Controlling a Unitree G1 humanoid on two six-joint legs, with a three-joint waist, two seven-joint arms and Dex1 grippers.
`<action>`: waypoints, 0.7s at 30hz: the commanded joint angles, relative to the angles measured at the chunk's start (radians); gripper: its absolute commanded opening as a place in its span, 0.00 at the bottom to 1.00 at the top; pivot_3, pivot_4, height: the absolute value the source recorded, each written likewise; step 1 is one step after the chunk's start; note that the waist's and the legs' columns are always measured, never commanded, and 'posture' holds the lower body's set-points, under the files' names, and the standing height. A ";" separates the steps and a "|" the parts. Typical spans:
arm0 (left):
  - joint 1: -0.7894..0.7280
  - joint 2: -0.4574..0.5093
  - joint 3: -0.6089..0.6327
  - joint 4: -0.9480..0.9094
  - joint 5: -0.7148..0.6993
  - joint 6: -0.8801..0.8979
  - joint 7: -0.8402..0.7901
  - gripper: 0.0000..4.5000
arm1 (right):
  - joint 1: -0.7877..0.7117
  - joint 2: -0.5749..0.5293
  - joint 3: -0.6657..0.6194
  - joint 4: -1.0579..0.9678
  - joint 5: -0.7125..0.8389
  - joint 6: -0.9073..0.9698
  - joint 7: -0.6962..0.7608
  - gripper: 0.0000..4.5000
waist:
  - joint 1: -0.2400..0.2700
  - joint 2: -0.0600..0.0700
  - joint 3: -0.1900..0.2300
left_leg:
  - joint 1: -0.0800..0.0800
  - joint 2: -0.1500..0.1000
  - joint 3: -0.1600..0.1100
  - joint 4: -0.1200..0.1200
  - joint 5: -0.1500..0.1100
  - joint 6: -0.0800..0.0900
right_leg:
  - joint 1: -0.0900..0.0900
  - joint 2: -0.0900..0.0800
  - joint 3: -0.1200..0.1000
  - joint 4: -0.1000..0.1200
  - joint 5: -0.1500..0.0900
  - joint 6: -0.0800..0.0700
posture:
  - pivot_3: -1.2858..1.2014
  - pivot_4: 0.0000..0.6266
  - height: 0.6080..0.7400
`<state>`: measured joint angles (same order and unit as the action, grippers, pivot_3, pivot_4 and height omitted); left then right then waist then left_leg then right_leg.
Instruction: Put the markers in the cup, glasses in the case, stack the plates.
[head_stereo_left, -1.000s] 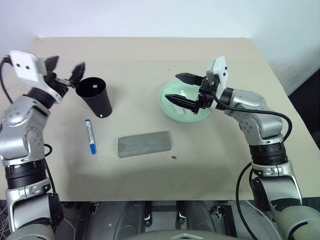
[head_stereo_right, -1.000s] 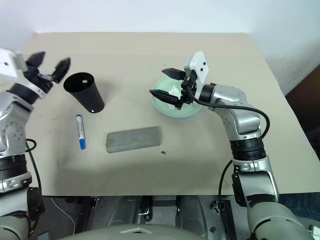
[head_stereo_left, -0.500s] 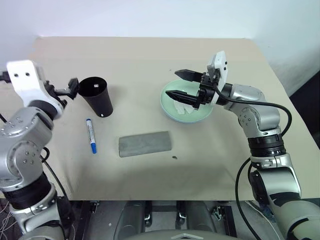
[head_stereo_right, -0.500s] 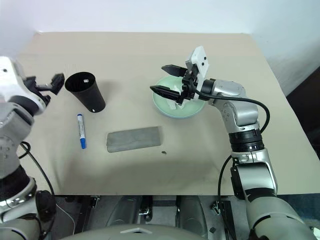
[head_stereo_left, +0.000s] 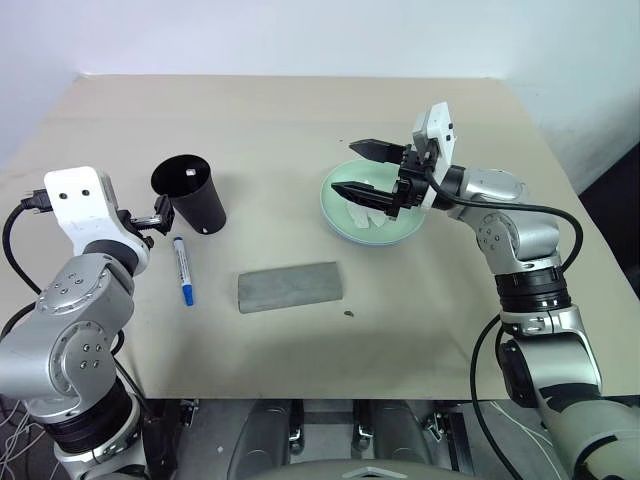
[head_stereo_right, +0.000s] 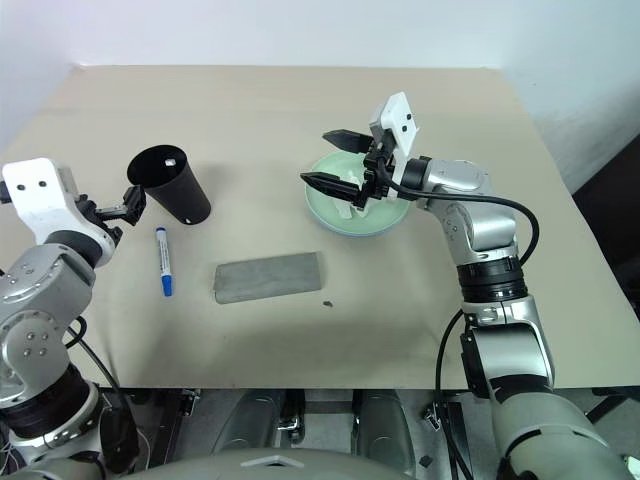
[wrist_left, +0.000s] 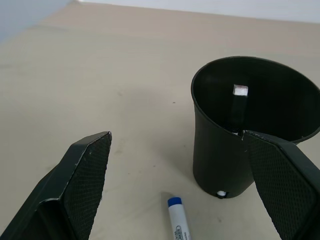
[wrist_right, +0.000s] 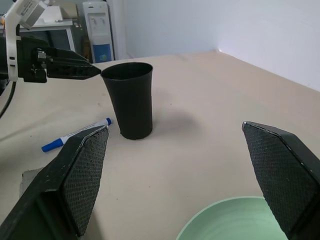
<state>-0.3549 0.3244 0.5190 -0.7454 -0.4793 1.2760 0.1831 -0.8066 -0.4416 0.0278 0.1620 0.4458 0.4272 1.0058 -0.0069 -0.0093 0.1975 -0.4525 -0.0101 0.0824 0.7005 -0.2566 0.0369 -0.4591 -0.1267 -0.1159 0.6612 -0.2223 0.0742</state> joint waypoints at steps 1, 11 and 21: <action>0.019 -0.001 -0.047 -0.046 0.027 -0.028 -0.009 0.97 | -0.022 -0.004 -0.027 -0.026 0.006 -0.024 -0.003 1.00 | 0.000 0.000 0.000 | 0.000 0.000 0.000 0.000 0.000 0.000 | 0.000 0.000 0.000 0.000 0.000 0.000 | 0.52 0.24 0.55; 0.062 -0.002 -0.078 -0.089 0.076 -0.104 -0.036 0.97 | -0.016 0.006 -0.032 -0.018 0.002 -0.056 -0.009 1.00 | 0.000 0.000 0.000 | 0.000 0.000 0.000 0.000 -0.001 0.002 | 0.000 0.000 0.000 0.000 0.000 -0.001 | 0.52 0.24 0.55; 0.054 -0.005 -0.080 -0.085 0.102 -0.176 -0.057 0.97 | -0.008 0.022 -0.027 -0.009 -0.002 -0.097 -0.004 1.00 | 0.001 0.000 0.000 | -0.001 0.000 0.000 0.000 -0.001 0.002 | -0.001 0.000 0.000 0.000 0.000 -0.001 | 0.52 0.24 0.55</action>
<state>-0.2907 0.3126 0.4416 -0.7955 -0.3989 1.1171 0.1196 -0.8057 -0.4121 0.0252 0.1631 0.4368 0.3511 0.9961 -0.0063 -0.0093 0.1975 -0.4532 -0.0099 0.0823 0.7005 -0.2578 0.0395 -0.4598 -0.1268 -0.1158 0.6611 -0.2218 0.0734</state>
